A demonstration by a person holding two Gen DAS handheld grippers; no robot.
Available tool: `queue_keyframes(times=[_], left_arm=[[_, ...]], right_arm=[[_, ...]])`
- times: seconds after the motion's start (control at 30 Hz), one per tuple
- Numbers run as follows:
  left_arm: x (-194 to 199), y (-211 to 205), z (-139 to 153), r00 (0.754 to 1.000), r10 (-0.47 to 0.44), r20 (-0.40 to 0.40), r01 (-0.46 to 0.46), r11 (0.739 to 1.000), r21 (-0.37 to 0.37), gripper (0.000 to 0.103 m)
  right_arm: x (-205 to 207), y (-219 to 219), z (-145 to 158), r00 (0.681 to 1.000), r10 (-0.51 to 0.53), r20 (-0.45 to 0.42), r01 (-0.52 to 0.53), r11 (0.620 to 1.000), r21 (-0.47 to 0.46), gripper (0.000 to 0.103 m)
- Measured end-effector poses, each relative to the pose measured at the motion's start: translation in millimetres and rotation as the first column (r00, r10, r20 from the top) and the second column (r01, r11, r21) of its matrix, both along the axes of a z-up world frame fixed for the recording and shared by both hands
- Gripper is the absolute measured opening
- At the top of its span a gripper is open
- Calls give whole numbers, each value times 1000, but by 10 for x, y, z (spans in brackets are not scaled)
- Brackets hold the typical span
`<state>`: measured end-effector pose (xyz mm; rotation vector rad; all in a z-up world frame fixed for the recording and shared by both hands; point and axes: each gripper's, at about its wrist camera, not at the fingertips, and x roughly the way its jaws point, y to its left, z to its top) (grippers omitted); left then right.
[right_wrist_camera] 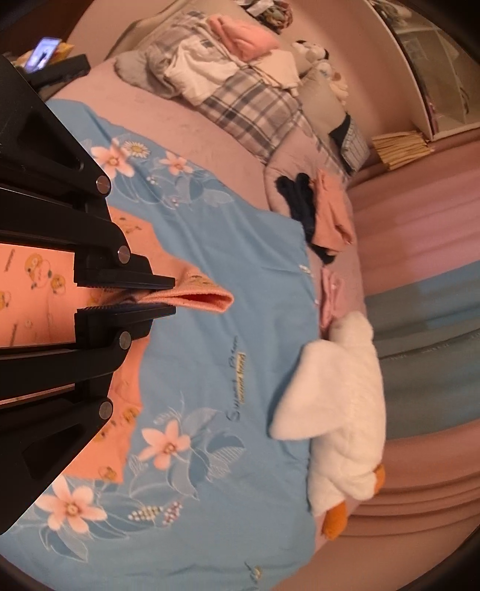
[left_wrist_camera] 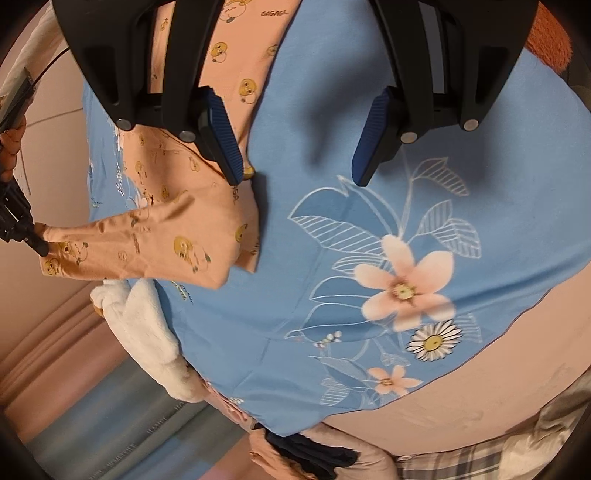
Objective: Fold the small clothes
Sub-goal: 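Fold the gripped side edge inward over the body and open the right gripper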
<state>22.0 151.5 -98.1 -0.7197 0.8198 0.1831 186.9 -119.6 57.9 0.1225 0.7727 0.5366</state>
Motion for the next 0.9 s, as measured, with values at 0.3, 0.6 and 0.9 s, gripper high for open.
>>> queue_keyframes(times=[0.3,0.6,0.9], left_arm=[[322,-173,83,997,-77,10,76,997,33,59],[767,-404,40,984,-174,-23,175,983,50,50],[1157,-624,-164,965,-240,-109,250,963,100,30]], right_arm=[[-17,-401,8,998,-51,-24,51,998,27,8],[44,-713,-172,991,-125,-54,124,992,-26,8],[77,-993,-604,974,-187,-126,182,982,-52,8]])
